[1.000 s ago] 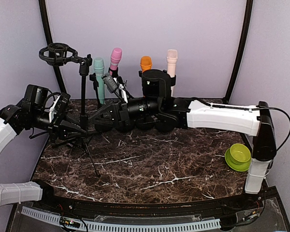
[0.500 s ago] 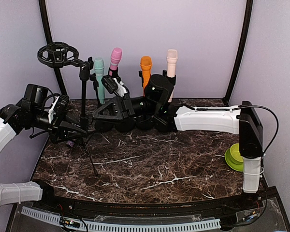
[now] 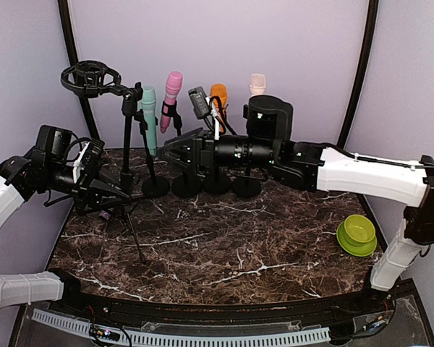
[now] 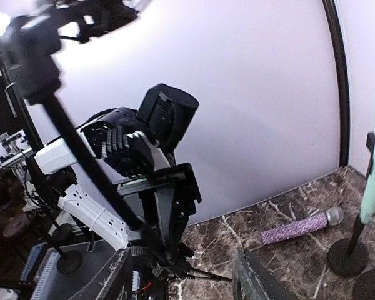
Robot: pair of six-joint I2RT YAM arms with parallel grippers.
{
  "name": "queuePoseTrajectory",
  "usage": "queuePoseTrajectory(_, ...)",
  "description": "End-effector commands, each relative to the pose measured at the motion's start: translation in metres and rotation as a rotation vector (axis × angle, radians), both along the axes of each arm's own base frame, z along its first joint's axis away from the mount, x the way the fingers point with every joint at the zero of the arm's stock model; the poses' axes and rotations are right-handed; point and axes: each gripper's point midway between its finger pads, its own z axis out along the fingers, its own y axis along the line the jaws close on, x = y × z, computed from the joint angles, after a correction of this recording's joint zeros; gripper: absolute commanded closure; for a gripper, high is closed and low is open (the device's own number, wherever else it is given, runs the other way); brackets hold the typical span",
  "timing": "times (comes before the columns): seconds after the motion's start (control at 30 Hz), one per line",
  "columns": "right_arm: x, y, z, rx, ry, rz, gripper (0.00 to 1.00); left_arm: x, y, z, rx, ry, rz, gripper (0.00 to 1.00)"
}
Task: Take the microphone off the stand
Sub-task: Unscrew the knob on the stand of the microphone stand.
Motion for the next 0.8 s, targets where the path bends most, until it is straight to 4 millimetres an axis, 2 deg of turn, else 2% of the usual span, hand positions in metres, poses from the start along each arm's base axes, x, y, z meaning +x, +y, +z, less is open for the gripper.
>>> queuePoseTrajectory(0.0, -0.01, -0.001, 0.007, -0.067, -0.402, -0.155, 0.46, -0.006, -0.002, 0.018, -0.057, -0.024, -0.035, 1.0)
queuePoseTrajectory(0.23, -0.04, 0.026, -0.001, -0.185, -0.601, -0.099, 0.49, -0.004, -0.002, 0.02, -0.055, -0.026, -0.033, 1.0)
queuePoseTrajectory(0.53, -0.044, 0.041, -0.013, -0.258, -0.708, -0.148, 0.6, -0.005, -0.002, 0.02, -0.055, -0.029, -0.031, 1.0)
queuePoseTrajectory(0.77, -0.043, 0.047, -0.015, -0.261, -0.713, -0.161, 0.64, -0.004, -0.002, 0.019, -0.053, -0.032, -0.027, 1.0)
